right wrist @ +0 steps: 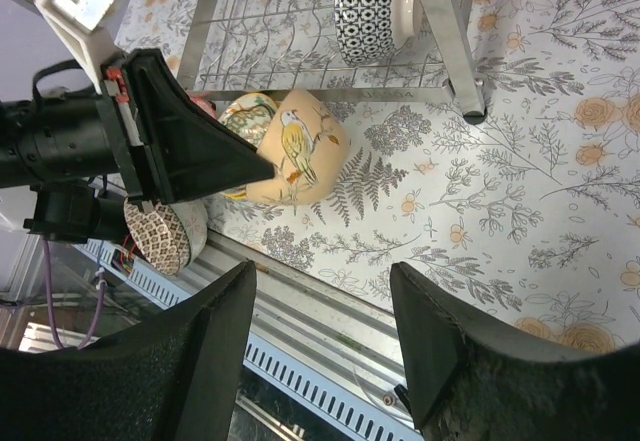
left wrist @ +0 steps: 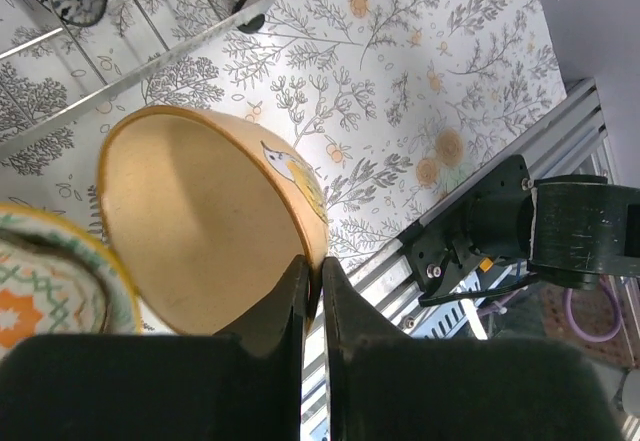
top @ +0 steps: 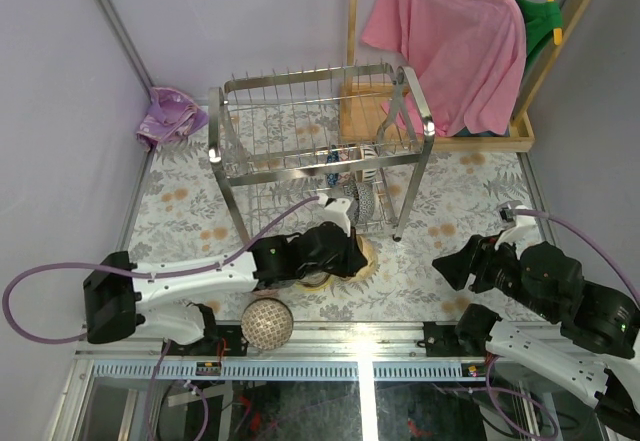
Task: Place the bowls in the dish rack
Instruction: Pick up the bowl from the center of the board, then place the bowl in the dish rack.
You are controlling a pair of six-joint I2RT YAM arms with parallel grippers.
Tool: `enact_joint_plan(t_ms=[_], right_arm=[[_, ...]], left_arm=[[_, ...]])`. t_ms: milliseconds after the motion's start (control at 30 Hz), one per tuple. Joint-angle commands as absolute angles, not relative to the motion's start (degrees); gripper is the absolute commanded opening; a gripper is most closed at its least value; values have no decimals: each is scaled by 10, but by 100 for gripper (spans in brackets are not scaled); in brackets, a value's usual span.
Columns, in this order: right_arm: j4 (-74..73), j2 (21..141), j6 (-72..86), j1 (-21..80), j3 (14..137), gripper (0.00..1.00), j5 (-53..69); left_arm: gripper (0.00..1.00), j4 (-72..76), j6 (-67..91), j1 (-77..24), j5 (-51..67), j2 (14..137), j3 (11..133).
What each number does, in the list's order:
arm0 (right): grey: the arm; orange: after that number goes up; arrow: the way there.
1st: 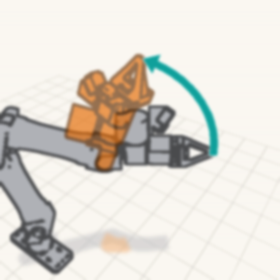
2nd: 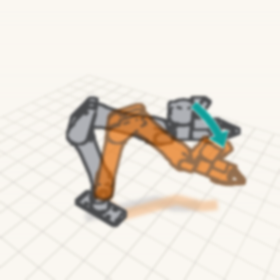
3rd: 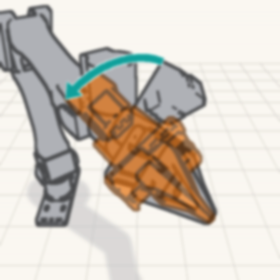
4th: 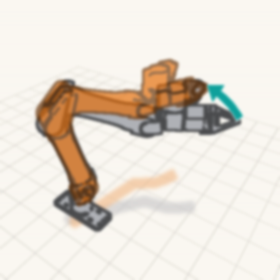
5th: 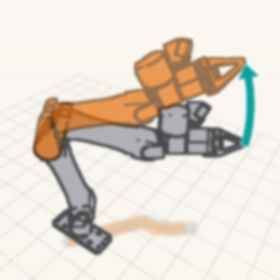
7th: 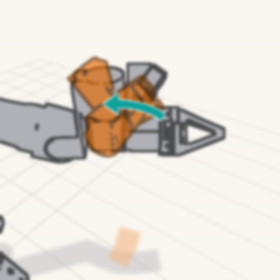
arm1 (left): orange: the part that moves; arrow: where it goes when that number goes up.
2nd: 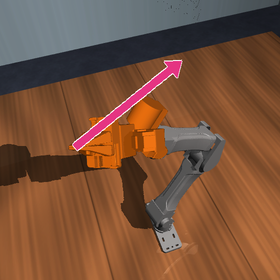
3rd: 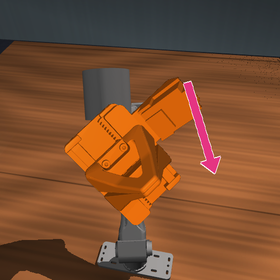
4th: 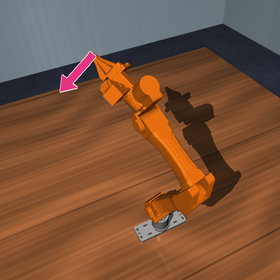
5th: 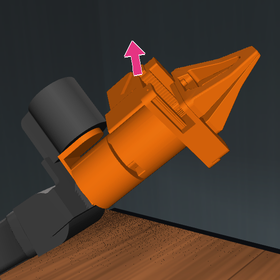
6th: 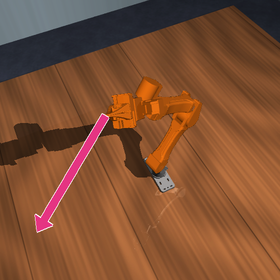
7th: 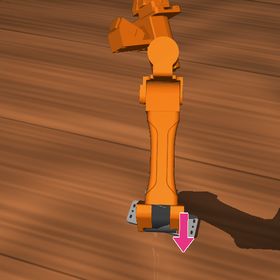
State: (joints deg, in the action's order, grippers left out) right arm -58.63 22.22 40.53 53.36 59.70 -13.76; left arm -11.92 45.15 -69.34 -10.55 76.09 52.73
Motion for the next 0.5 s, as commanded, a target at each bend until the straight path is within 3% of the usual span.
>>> enact_joint_plan(t_ms=[0, 467], right_arm=[[-561, 234, 389, 535, 584, 63, -100], [-557, 234, 391, 535, 564, 63, -96]], left_arm=[[0, -40, 440, -680, -68, 740, 520], [0, 31, 378, -659, -25, 750, 530]])
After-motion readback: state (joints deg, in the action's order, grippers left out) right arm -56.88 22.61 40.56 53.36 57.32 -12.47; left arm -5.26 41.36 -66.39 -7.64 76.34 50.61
